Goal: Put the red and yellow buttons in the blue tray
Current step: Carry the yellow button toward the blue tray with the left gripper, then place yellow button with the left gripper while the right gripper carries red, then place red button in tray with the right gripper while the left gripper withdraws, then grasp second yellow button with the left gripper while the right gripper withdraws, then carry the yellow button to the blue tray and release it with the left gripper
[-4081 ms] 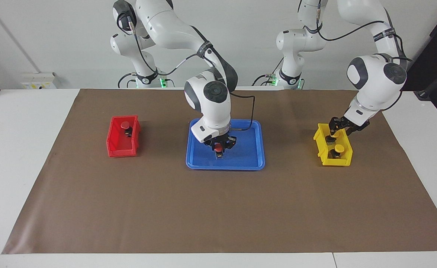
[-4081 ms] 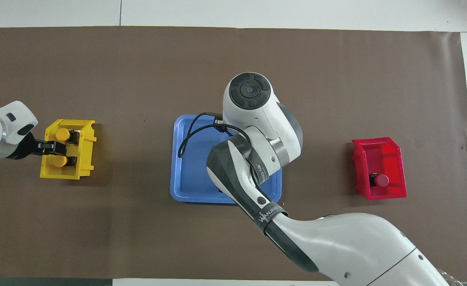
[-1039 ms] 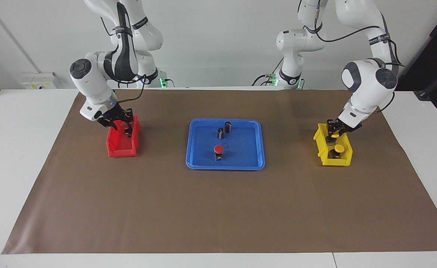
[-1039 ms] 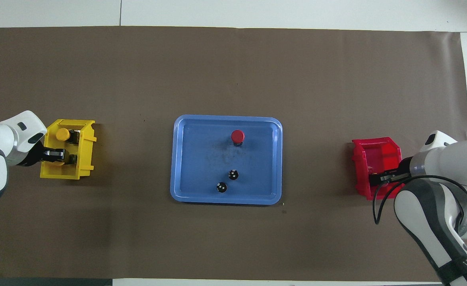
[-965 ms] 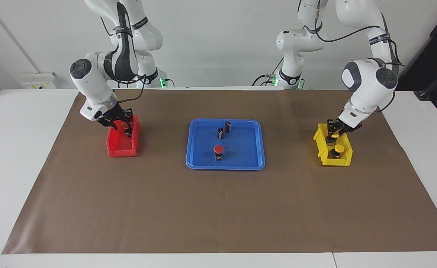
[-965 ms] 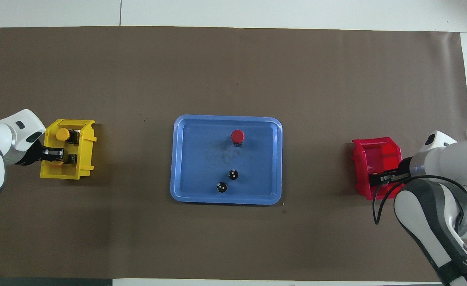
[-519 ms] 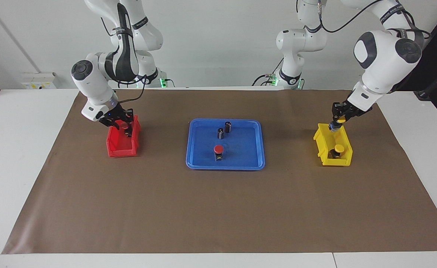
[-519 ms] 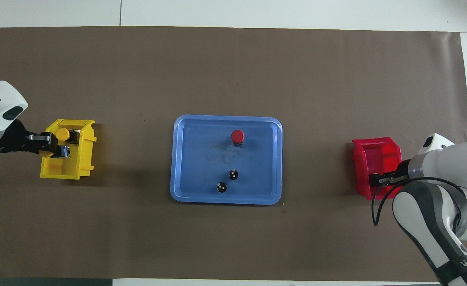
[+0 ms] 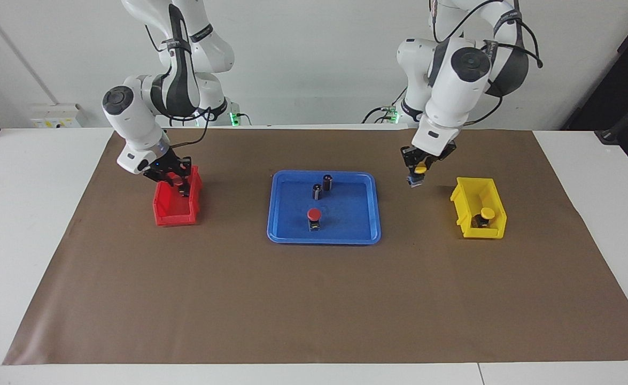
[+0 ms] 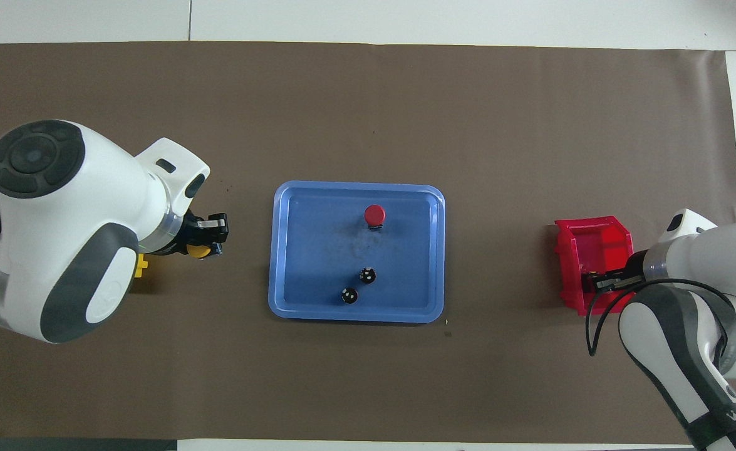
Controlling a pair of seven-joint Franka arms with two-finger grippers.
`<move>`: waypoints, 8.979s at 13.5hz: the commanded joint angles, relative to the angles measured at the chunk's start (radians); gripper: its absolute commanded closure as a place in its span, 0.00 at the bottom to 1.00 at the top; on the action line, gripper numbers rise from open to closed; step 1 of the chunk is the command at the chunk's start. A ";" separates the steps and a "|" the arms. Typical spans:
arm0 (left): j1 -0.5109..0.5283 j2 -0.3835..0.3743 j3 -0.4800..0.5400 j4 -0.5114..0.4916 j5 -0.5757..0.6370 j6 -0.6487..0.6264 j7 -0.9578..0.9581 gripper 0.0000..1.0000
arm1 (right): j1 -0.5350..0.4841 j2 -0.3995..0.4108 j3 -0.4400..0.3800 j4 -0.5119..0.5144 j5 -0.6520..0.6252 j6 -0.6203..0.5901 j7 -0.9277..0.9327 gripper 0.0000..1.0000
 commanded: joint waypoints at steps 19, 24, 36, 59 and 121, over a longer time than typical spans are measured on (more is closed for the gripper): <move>-0.202 0.399 0.017 0.249 -0.073 0.238 -0.316 0.94 | 0.245 0.233 0.027 0.820 0.058 -0.545 0.483 0.80; -0.203 0.402 0.015 0.228 -0.073 0.261 -0.315 0.75 | 0.314 0.311 0.027 0.869 0.060 -0.490 0.589 0.80; -0.198 0.363 0.024 0.235 -0.073 0.212 -0.316 0.34 | 0.417 0.373 0.028 0.780 0.060 -0.306 0.714 0.81; 0.435 0.201 0.032 0.124 0.022 0.146 0.641 0.01 | 0.531 0.558 0.030 0.720 -0.009 -0.105 0.715 0.61; -0.117 0.329 0.007 0.079 -0.011 0.322 -0.100 0.79 | -0.022 0.113 -0.029 0.801 -0.063 -0.714 0.240 0.00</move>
